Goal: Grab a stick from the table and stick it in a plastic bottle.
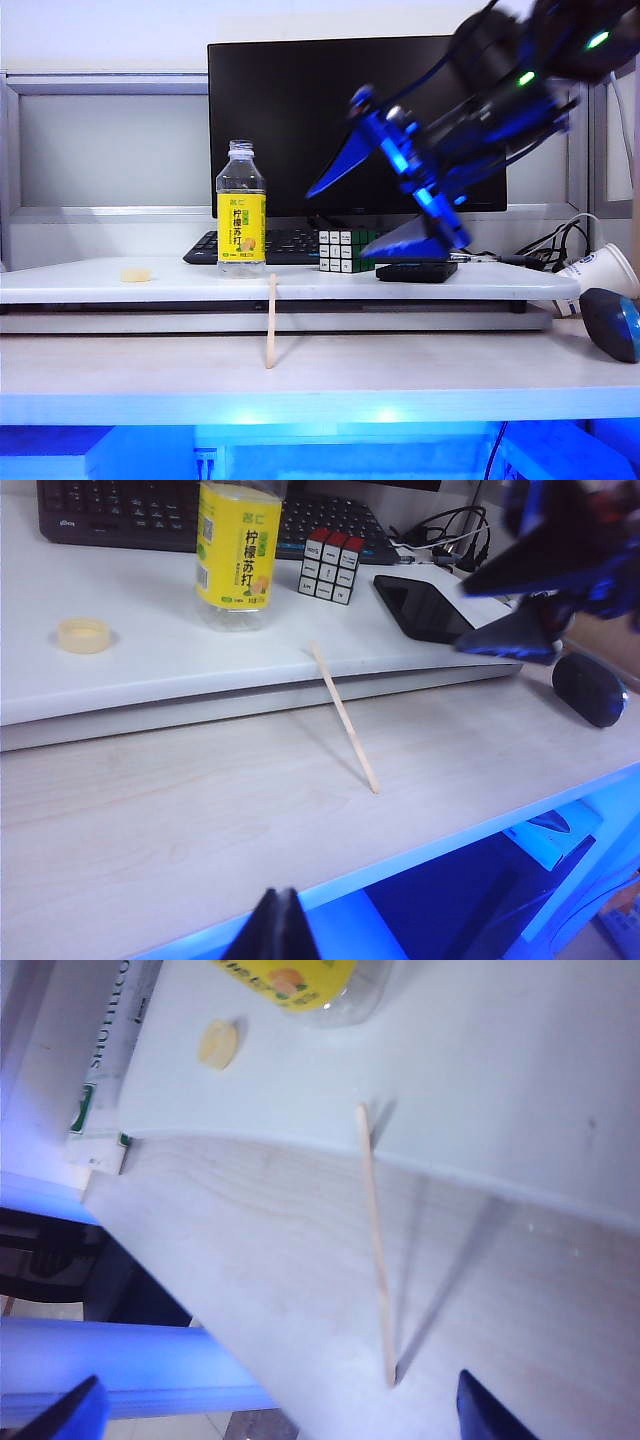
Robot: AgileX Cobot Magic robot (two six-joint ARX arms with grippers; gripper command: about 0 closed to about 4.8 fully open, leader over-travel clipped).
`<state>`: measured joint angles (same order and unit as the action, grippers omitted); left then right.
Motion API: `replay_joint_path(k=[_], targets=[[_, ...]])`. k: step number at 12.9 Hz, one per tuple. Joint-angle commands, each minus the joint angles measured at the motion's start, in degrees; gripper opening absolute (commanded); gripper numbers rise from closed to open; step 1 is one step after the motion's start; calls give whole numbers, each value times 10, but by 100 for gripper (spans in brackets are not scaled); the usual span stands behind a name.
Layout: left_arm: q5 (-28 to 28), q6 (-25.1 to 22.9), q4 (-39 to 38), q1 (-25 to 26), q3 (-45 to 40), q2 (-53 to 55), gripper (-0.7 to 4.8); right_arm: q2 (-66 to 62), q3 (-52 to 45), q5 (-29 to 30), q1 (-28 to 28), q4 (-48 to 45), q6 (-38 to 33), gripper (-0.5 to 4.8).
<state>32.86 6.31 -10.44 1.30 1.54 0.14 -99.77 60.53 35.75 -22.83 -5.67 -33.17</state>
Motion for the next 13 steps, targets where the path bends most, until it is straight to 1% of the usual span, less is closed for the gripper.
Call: replay_joint_path(k=[1,3,5,6,7,9,10,11,12,13], targets=[[9,1,-6,0,0,0,-5,-53,39,-7,-25,-5,1,469],[8,1,-6,0,0,0,-5,-81,62,-15,-43,-6,1,469],[9,2,-6,0,0,0,-5,-119,88,-43,-67,-5,1,469],[9,2,-6,0,0,0,-4,-130,94,-47,-69,-6,1,469],[10,2,-6,0,0,0,-4,-166,122,-60,-71,-5,1,468],[10,2,-6,0,0,0,-5,-203,160,-63,-75,1,-1,461],[10,2,-6,0,0,0,-5,-215,175,-76,-76,8,-1,461],[10,2,-6,0,0,0,-4,-228,182,-85,-76,7,-1,380],[10,2,-6,0,0,0,-4,-229,182,-89,-77,7,-1,355],[10,2,-6,0,0,0,-4,-232,182,-93,-77,7,-1,247]])
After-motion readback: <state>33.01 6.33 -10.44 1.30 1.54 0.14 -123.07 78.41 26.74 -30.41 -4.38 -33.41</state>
